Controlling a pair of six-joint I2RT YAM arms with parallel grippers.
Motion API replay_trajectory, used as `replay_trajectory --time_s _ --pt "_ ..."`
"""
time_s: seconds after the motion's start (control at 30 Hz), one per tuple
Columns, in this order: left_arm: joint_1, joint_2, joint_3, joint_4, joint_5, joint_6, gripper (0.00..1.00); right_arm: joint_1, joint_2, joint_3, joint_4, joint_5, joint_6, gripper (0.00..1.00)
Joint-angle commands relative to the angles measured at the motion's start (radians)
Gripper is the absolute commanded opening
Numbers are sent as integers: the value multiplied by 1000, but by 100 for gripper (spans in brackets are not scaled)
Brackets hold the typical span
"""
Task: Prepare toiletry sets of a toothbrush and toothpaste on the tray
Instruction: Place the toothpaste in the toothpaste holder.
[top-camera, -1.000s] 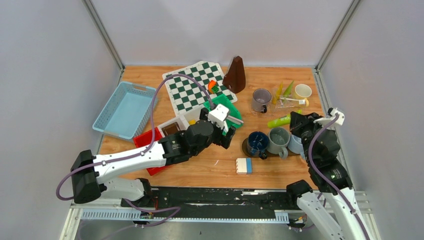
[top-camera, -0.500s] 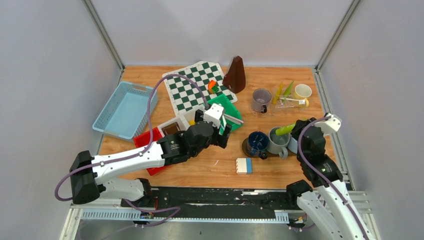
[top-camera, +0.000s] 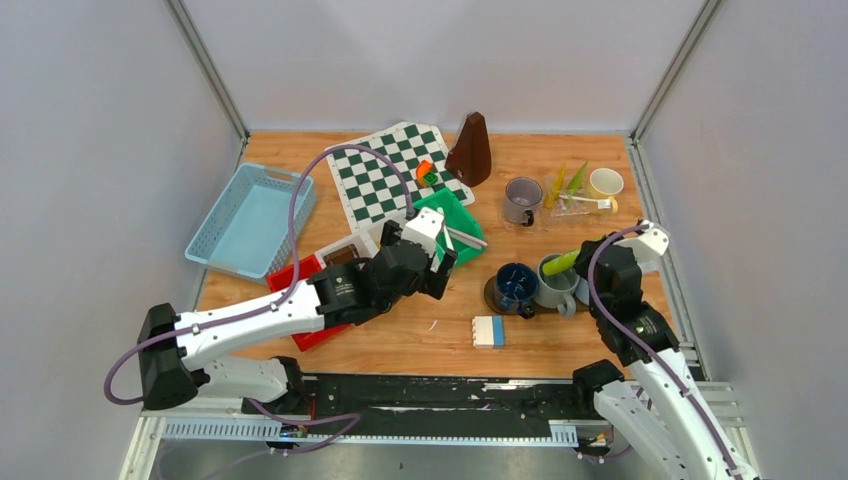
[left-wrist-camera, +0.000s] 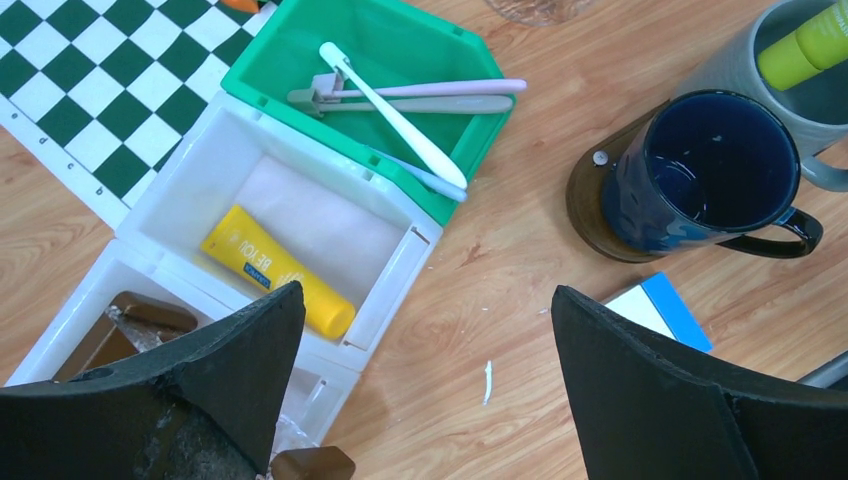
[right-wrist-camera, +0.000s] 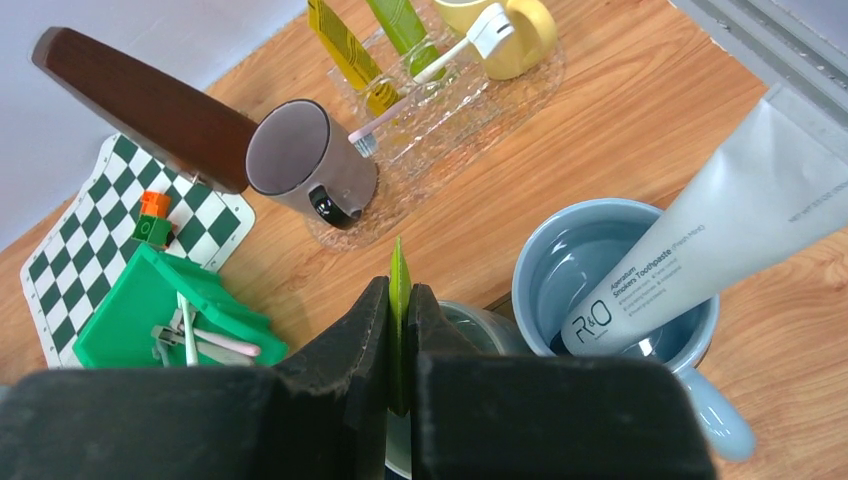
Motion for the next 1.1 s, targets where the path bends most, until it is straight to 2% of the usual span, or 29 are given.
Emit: replay_trajectory --time_s 0.0,0.2,0.33,0.4,0.57,0.7,0.8,0.93,1.07 --pt "7 -29 34 -47 -27 -60 100 -2 9 0 18 -32 -10 0" --pt "7 -52 -48 42 -21 -142 100 -4 15 -57 15 -53 16 1" --pt "9 -49 -85 76 -52 -163 100 -4 3 -75 15 -58 1 7" --pt "11 -39 -93 77 -70 -168 100 -3 3 -78 11 -57 4 16" --pt "14 -5 -94 64 -88 -208 100 -3 -9 -43 -31 -41 16 46" --pt "16 28 -74 19 -141 -269 100 -4 -42 44 -64 -61 -34 75" --pt "25 61 -42 -50 -173 -357 100 -3 -75 105 -82 -80 -74 83" --pt "59 130 11 -159 -183 -482 96 -3 -100 167 -104 -124 -98 88" --pt "105 252 93 -268 -158 -567 84 -3 -117 207 -135 -152 -115 89"
